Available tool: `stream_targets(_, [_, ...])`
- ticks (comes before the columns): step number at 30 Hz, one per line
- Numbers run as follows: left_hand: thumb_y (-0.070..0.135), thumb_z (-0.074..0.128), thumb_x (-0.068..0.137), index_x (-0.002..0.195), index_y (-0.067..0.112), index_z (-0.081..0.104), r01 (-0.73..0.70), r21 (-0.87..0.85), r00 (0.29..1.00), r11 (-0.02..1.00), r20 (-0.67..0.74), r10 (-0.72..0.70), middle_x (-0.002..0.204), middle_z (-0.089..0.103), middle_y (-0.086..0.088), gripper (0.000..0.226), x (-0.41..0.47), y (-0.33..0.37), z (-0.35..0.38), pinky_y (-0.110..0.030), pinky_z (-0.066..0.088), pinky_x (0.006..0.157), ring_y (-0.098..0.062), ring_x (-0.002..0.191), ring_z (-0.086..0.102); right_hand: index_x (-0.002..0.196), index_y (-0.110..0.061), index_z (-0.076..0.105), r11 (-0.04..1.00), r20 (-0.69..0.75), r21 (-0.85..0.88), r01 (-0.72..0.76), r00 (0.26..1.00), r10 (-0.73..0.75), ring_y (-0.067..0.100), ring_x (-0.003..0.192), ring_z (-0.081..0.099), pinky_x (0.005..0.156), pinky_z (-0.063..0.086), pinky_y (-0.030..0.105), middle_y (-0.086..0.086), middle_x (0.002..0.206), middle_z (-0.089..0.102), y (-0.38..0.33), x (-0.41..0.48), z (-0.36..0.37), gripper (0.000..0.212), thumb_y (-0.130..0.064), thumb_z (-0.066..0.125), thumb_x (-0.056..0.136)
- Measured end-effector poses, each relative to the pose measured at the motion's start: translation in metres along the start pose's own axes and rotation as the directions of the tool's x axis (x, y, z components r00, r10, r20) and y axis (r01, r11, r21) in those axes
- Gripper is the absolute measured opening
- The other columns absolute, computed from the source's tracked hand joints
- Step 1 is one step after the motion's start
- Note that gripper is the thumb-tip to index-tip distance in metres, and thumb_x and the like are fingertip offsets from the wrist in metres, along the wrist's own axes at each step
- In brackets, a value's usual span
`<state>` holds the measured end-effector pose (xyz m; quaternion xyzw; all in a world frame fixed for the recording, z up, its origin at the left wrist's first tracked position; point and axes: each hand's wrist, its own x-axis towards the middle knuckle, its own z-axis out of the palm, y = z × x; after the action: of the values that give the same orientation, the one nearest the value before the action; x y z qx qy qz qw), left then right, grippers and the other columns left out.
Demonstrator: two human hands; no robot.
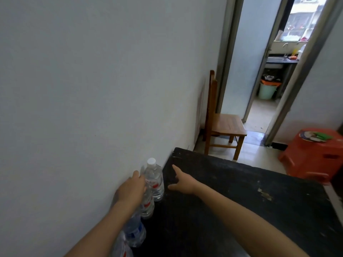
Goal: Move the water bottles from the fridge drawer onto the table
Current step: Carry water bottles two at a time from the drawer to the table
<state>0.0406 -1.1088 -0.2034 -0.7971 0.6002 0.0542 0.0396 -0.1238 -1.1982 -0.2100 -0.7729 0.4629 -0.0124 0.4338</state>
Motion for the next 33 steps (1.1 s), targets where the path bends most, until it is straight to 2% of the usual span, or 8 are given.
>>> stream_targets(5, [0.034,0.043,0.092,0.136,0.016,0.031,0.02,-0.068,1.0,0.998,-0.007,-0.021,0.123,0.042,-0.01,0.049,-0.008,0.006,-0.01,-0.037,0.045,0.077,-0.029,0.101,0.054,0.145,-0.025,0.017,0.998,-0.02,-0.058,0.009,1.0,-0.011,0.022,0.127,0.043,0.102,0.038,0.033,0.01,0.143,0.039,0.026,-0.071,-0.034,0.069,-0.035,0.055,0.089])
stream_targets(9, [0.039,0.039,0.092,0.124,0.017,0.047,0.048,-0.146,0.999,0.988,-0.004,-0.049,0.121,0.048,-0.01,0.039,-0.021,0.015,-0.025,-0.035,0.044,0.079,-0.029,0.104,0.054,0.143,-0.027,0.022,0.999,-0.087,-0.038,0.033,0.996,-0.036,0.02,0.122,0.047,0.098,0.041,0.031,0.008,0.14,0.042,0.038,-0.12,-0.047,0.063,-0.039,0.053,0.089])
stream_targets(14, [0.037,0.038,0.093,0.122,0.017,0.051,0.012,-0.196,0.988,0.98,-0.148,-0.042,0.126,0.053,-0.005,0.038,-0.054,0.026,-0.037,-0.035,0.043,0.086,-0.025,0.113,0.046,0.142,-0.028,0.025,0.994,-0.178,-0.075,0.074,0.98,-0.086,0.018,0.125,0.044,0.099,0.038,0.028,0.005,0.141,0.041,0.045,-0.162,-0.048,0.059,-0.039,0.051,0.09])
stream_targets(18, [0.062,0.013,0.068,0.126,0.015,0.052,-0.155,-0.239,0.943,0.958,-0.325,0.072,0.126,0.057,-0.004,0.084,-0.091,0.029,-0.048,-0.037,0.042,0.089,-0.027,0.115,0.045,0.141,-0.025,0.029,0.98,-0.253,-0.181,0.084,0.959,-0.129,0.016,0.127,0.042,0.101,0.036,0.027,0.002,0.144,0.038,0.042,-0.185,-0.048,0.056,-0.038,0.051,0.091])
stream_targets(20, [0.063,0.009,0.064,0.129,0.015,0.05,-0.206,-0.248,0.92,0.947,-0.379,0.101,0.128,0.057,-0.004,0.091,-0.107,0.028,-0.048,-0.039,0.041,0.092,-0.029,0.118,0.044,0.14,-0.024,0.032,0.966,-0.29,-0.248,0.066,0.947,-0.14,0.016,0.127,0.041,0.102,0.036,0.028,0.002,0.143,0.039,0.04,-0.198,-0.044,0.054,-0.038,0.051,0.091])
stream_targets(23, [0.061,0.015,0.071,0.131,0.014,0.049,-0.243,-0.234,0.892,0.941,-0.436,0.122,0.132,0.054,-0.005,0.084,-0.129,0.023,-0.048,-0.041,0.04,0.095,-0.03,0.123,0.043,0.138,-0.024,0.036,0.931,-0.335,-0.363,0.038,0.927,-0.168,0.017,0.132,0.034,0.106,0.034,0.032,0.002,0.145,0.036,0.033,-0.222,-0.035,0.051,-0.038,0.05,0.091])
stream_targets(26, [0.048,0.035,0.086,0.133,0.013,0.046,-0.251,-0.23,0.889,0.94,-0.439,0.13,0.138,0.048,-0.007,0.06,-0.15,0.013,-0.053,-0.04,0.036,0.1,-0.029,0.129,0.038,0.135,-0.025,0.041,0.897,-0.394,-0.441,-0.013,0.901,-0.181,0.018,0.135,0.029,0.109,0.03,0.035,0.001,0.146,0.034,0.025,-0.249,-0.025,0.047,-0.039,0.049,0.091])
stream_targets(33, [0.03,0.054,0.089,0.13,0.01,0.05,-0.361,-0.293,0.843,0.885,-0.509,0.175,0.134,0.052,-0.008,0.045,-0.215,-0.028,-0.045,-0.041,0.037,0.099,-0.03,0.125,0.042,0.13,-0.028,0.047,0.88,-0.521,-0.457,-0.132,0.841,-0.144,0.018,0.137,0.026,0.11,0.028,0.036,0.0,0.145,0.035,0.007,-0.311,0.042,0.043,-0.041,0.051,0.09])
